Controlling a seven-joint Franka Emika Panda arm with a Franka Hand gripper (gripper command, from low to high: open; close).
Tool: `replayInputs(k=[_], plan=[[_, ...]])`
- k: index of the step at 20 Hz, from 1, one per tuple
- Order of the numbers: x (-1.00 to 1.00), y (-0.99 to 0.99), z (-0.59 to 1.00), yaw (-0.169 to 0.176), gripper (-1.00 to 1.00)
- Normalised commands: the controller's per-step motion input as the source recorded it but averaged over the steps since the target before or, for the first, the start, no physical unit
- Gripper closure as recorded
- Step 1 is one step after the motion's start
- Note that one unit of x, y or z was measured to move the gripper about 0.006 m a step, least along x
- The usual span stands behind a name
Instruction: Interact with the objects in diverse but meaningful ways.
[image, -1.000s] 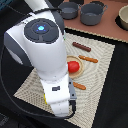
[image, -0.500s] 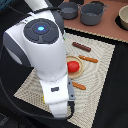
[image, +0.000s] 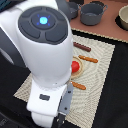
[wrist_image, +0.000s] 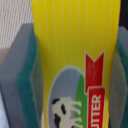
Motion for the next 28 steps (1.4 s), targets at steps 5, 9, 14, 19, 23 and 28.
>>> replayInputs(k=[5, 9, 14, 19, 23, 28], plan=[[-0.48, 0.71, 0.41, 0.0, 1.0], [-0.42, 0.79, 0.14, 0.0, 1.0], [-0.37, 0.76, 0.17, 0.0, 1.0], [-0.5, 0.71, 0.05, 0.0, 1.0], [-0.74, 0.65, -0.03, 0.0, 1.0], [-0.74, 0.46, -0.28, -0.009, 1.0]])
